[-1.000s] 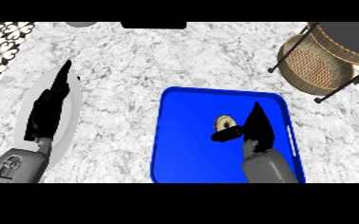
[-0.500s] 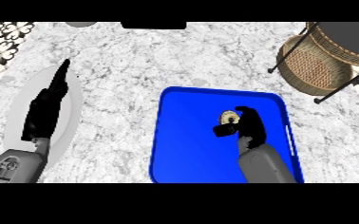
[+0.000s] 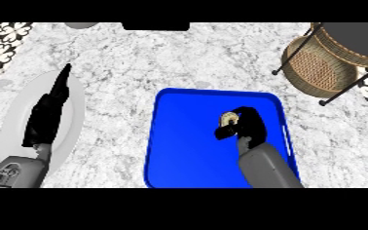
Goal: Pick the cupcake from the tray and place it in the tiered basket
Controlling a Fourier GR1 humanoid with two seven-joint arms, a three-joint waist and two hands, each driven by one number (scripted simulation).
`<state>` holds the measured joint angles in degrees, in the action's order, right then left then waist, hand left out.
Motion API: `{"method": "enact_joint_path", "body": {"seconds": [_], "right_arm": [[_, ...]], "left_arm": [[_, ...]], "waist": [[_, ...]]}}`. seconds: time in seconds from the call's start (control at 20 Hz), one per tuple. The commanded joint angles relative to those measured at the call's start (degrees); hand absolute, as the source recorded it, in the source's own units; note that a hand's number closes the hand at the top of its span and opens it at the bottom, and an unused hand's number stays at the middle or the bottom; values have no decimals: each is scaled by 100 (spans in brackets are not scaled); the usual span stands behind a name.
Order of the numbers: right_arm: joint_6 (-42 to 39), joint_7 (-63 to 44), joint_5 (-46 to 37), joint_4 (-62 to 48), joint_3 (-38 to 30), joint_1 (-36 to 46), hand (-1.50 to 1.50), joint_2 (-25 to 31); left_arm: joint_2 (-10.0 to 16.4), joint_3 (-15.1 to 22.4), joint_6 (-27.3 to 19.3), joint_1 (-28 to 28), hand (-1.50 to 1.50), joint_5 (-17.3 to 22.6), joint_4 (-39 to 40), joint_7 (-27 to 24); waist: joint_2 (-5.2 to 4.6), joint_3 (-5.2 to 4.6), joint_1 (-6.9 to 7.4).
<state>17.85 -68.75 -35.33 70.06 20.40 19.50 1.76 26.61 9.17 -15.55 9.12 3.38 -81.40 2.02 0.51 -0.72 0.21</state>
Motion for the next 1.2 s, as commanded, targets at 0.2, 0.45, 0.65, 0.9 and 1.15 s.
{"method": "enact_joint_path", "body": {"seconds": [0.2, 0.45, 0.65, 0.9, 1.15], "right_arm": [[607, -1063, -35, -1038, -140, 1765, 150, -170], [-78, 69, -403, -2523, -706, 3430, 150, 118], [1259, 316, -996, -2989, -944, 4051, 150, 116], [1837, 152, -2048, -3554, -845, 4716, 150, 472], [1867, -190, -2715, -3880, -942, 5577, 150, 564]], "left_arm": [[-190, 49, 82, 315, 0, -139, 188, -3], [-267, 217, 138, 459, 0, -183, 50, 147], [-222, 98, 132, 399, 0, -179, 100, 25], [-169, 64, 150, 241, 0, -173, -22, 69], [-127, 4, 206, 225, 0, -159, -68, 183]], "waist": [[-100, 71, 168], [-220, 72, 482], [-177, 70, 414], [-119, 64, 362], [-73, 67, 237]]}}
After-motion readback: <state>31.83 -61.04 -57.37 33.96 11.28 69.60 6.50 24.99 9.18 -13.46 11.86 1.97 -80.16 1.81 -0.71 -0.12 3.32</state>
